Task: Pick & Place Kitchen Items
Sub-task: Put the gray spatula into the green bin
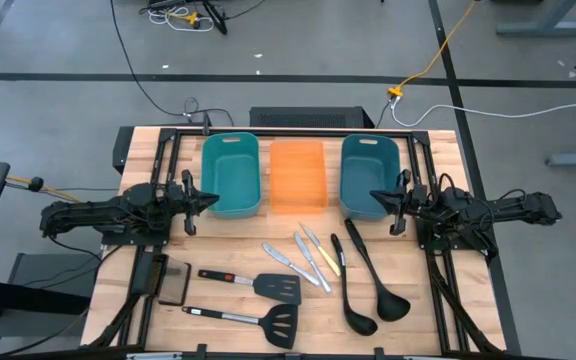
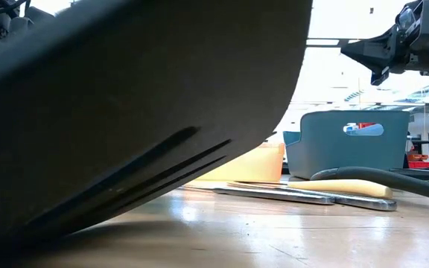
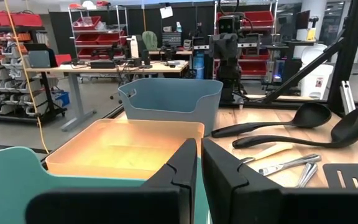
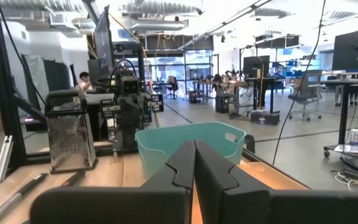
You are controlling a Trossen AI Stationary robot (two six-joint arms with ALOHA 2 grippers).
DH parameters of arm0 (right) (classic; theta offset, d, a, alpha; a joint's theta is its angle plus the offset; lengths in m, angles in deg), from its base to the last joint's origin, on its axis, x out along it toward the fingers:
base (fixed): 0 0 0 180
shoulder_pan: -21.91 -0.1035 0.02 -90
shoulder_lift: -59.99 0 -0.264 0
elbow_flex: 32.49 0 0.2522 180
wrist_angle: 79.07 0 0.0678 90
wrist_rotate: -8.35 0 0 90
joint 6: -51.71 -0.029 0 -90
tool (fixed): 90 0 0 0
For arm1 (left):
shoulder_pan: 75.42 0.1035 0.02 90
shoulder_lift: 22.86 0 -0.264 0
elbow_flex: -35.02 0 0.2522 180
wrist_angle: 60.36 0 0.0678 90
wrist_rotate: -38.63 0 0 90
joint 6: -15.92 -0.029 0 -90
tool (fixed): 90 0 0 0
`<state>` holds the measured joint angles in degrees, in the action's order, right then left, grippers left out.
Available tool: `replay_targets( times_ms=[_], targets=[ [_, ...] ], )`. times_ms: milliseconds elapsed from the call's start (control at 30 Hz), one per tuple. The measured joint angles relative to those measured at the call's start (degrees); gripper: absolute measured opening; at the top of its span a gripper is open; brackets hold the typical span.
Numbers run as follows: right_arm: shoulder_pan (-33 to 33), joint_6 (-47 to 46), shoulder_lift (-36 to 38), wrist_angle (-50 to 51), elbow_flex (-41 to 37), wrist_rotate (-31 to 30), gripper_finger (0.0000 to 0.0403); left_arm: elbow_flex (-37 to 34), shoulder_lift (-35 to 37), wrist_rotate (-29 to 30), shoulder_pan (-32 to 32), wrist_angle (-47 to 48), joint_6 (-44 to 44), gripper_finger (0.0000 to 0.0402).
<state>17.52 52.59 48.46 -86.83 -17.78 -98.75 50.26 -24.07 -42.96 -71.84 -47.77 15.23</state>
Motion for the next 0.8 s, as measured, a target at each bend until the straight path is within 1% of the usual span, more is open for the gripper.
replay_targets(
  times_ms=[67, 167, 233, 300, 433, 600, 800],
  targets=[
    [0.0, 0.0, -0.02, 0.01, 0.0, 0.0, 0.0011, 0.0, 0.0, 0.75, 0.0, -0.04, 0.02, 0.0027],
    [0.0, 0.01, -0.01, -0.06, 0.0, -0.13, 0.0011, 0.0, 0.0, 3.37, 0.0, -0.08, 0.67, 0.0028],
    [0.0, 0.08, -0.02, -0.25, 0.0, -1.1, 0.0011, 0.0, 0.0, 4.22, 0.01, -0.06, 0.72, 0.0028],
    [0.0, 0.22, -0.01, -0.27, 0.0, -1.36, 0.0011, 0.0, 0.0, 4.25, 0.0, -0.05, 0.76, 0.0028],
    [0.0, 1.25, -0.01, -0.27, 0.0, 0.13, 0.0011, 0.0, 0.0, 4.24, 0.0, -0.04, 0.87, 0.0028],
    [0.0, 1.32, -0.02, -0.27, 0.0, 0.03, 0.0011, 0.0, 0.0, 4.24, 0.0, -0.03, 0.94, 0.0028],
    [0.0, -1.34, -0.77, -0.32, 0.0, -4.28, 0.0011, 0.0, 0.0, 4.24, 0.0, -0.02, 0.94, 0.0028]
  ],
)
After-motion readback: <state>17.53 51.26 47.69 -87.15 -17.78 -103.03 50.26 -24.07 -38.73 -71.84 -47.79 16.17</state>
